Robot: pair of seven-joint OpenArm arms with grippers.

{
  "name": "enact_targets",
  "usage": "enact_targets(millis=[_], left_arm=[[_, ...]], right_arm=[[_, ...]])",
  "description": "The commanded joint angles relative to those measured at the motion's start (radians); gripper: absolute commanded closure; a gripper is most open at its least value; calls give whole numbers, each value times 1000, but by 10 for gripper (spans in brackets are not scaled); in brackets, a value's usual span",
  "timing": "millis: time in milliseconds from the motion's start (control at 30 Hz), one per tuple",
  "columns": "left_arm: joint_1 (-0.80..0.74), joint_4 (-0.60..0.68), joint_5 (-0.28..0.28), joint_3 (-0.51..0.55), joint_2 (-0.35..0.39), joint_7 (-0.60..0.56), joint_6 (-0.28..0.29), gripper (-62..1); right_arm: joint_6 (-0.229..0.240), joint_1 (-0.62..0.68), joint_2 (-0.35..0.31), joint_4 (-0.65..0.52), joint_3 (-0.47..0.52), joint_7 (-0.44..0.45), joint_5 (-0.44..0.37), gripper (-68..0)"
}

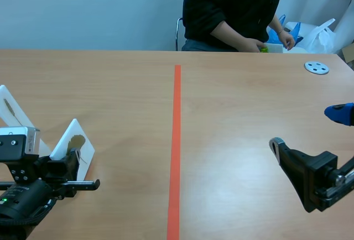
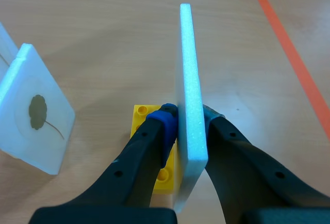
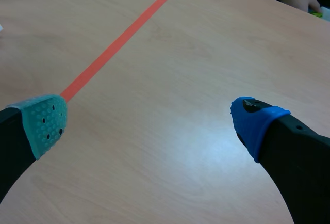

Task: Sort the leaf by its shape. The table is split by an orange tape line. A compound leaf with several leaflets goes to the left side, a simple leaf with one blade goes to the right side. Return to the home posture when a red brick is placed on the table.

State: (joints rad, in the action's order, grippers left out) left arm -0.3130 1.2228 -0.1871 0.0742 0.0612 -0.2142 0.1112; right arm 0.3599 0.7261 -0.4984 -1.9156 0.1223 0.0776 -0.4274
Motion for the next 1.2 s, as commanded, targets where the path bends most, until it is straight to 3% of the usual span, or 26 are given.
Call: enact_targets(millis=[0, 133, 400, 533, 800, 933, 1033, 1167], left_arm=[[12, 8, -3, 1, 1, -15, -1, -40], [34, -42, -3, 8, 3, -25, -44, -40], [34, -65, -3, 35, 8, -64, -49, -47], [33, -65, -3, 35, 9, -87, -49, -153], [27, -59, -5, 35, 9, -113, -36, -447], [25, -11, -16, 35, 9, -126, 29, -568], [16, 52, -31, 35, 9, -126, 72, -623], [-19, 187, -72, 35, 9, -121, 79, -623]], right_arm=[[0, -11, -6, -11, 1, 18, -4, -679], [0, -11, -5, -11, 1, 18, -4, -679], [0, -11, -5, -11, 1, 19, -4, -679], [0, -12, -5, -11, 1, 19, -4, -679], [0, -11, -5, -11, 1, 18, -4, -679], [0, -11, -5, -11, 1, 18, -4, -679], [0, -11, -5, -11, 1, 18, -4, -679], [0, -11, -5, -11, 1, 18, -4, -679]])
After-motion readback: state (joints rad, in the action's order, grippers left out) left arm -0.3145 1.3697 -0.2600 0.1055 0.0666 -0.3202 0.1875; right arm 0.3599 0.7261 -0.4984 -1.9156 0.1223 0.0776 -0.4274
